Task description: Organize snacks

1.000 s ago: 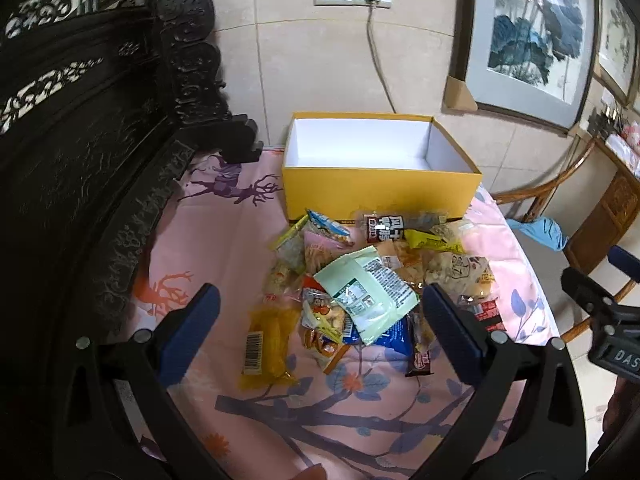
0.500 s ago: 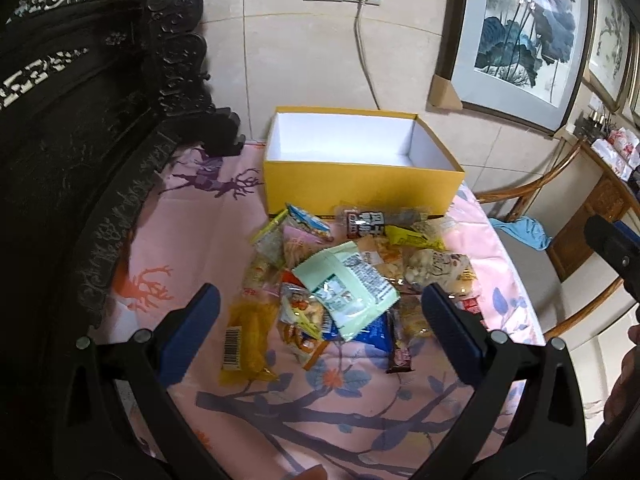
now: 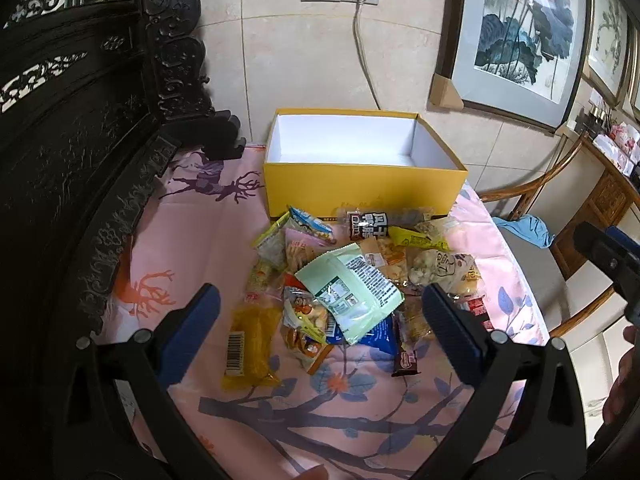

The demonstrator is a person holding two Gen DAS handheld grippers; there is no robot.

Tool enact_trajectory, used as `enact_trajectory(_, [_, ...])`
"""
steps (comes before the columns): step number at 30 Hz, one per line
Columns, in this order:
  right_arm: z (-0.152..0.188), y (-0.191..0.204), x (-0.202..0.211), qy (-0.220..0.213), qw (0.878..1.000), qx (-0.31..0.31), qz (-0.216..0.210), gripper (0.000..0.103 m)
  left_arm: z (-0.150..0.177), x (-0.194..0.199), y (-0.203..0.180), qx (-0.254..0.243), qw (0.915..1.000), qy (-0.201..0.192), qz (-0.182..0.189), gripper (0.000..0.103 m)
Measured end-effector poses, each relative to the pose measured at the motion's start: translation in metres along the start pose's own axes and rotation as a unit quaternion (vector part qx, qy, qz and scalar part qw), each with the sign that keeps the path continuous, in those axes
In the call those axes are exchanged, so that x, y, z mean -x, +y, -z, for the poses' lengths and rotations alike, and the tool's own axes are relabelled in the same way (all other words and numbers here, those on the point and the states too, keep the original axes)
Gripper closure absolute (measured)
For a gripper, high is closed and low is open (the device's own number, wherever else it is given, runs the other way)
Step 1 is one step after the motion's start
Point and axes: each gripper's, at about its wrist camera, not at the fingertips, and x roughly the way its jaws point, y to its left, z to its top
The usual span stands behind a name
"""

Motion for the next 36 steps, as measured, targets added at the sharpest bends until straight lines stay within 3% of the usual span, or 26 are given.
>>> enact_trajectory(5, [0.0, 0.0, 0.0, -0.003, 1.0, -0.01, -0.015, 0.001, -0.001, -0.001, 0.003, 0.005, 1.0, 0.002, -0.001, 0.002])
enact_trajectory(14, [0.002, -0.004, -0.003, 0.003, 1.0, -0.019, 0.0, 0.001, -0.001, -0.003, 0.006, 0.015, 0.9998, 0.006, 0.008, 0.002])
enact_trajectory(22, [-0.002, -0.001, 0.004, -0.027, 1.0, 0.002, 0.011, 0.001, 0.002, -0.006, 0.01, 0.025, 0.9996, 0.005, 0.011, 0.002])
enact_trajectory(25, [-0.003, -0.003, 0.0, -0.017, 1.0, -0.002, 0.013, 0.001, 0.001, -0.005, 0.012, 0.034, 0.9989, 0.006, 0.031, 0.002])
enact_trajectory(31, [-0.003, -0.017, -0.009, 0.009, 0.999, -0.053, -0.008, 0.001, 0.0, -0.009, 0.01, 0.029, 0.9995, 0.012, 0.006, 0.002])
enact_trajectory(36, [-0.001, -0.017, -0.012, 0.011, 0.999, -0.046, 0.004, 0.001, 0.001, -0.012, 0.012, 0.03, 0.9992, 0.012, 0.021, 0.002])
